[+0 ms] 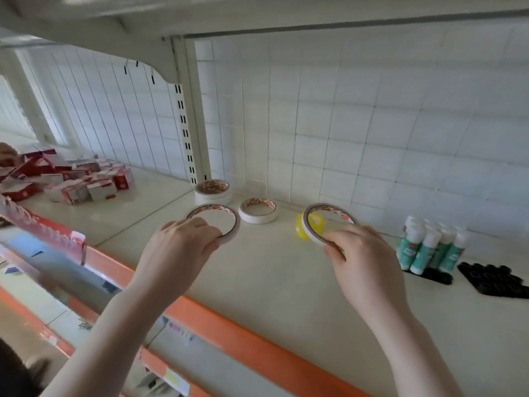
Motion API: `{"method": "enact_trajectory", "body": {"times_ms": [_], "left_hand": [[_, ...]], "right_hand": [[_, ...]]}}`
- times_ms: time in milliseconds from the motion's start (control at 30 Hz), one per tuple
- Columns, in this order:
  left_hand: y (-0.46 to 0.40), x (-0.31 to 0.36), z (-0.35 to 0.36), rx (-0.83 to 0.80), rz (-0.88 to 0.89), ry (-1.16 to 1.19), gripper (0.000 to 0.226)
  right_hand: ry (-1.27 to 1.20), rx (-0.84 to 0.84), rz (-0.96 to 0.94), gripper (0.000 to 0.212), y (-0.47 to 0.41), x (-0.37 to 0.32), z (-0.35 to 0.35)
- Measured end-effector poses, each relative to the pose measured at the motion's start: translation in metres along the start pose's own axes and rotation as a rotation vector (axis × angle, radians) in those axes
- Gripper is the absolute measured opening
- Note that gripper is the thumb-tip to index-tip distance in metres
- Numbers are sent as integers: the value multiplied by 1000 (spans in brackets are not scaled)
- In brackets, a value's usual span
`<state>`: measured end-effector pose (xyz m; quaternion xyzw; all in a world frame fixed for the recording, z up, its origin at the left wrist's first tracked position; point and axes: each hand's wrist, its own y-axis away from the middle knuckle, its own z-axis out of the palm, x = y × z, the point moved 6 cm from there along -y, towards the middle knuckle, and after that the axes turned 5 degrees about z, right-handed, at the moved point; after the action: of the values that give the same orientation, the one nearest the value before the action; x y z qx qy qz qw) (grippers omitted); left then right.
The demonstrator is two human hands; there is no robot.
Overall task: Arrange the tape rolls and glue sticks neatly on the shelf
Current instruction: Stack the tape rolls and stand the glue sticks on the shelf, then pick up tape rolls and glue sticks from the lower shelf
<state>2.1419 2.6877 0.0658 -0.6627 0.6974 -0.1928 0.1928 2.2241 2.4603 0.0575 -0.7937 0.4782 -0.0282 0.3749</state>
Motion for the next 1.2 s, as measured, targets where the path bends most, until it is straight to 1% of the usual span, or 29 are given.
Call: {"method": "enact_trajectory", "body": {"times_ms": [67,167,200,300,433,500,567,633,700,867,1067,1200], "left_hand": [[-10,-21,4,5,0,17,14],[-26,-48,14,36,29,32,25],[-31,-58,18,43,38,45,26],[-45,-86,32,44,74,95,19],[-66,-117,50,36,151,138,16],[-77,-131,55,35,188,176,17],[-84,-143,57,53,229,194,12],[-92,-156,63,39,237,220,6],[-98,-167,70,21,234,238,7],[-105,-179,78,41,267,267,21],[-109,-178,84,53,307,312,14],[-111,-177,88,52,302,331,23]], "right_hand": [[14,-28,14,10,-17,-13,14],[42,-66,15,5,-39,-31,37],[54,-75,15,4,-45,-37,46],[83,-131,47,10,-62,-49,73],[88,-190,74,19,-83,-66,108],[128,-226,106,20,-94,-73,127],[159,-248,140,21,-102,-79,141],[186,-273,169,23,-107,-81,152],[212,-295,189,23,-111,-83,160],[235,-331,225,18,-111,-82,170],[233,-345,238,12,-109,-75,170],[236,-351,225,11,-106,-73,171]]}}
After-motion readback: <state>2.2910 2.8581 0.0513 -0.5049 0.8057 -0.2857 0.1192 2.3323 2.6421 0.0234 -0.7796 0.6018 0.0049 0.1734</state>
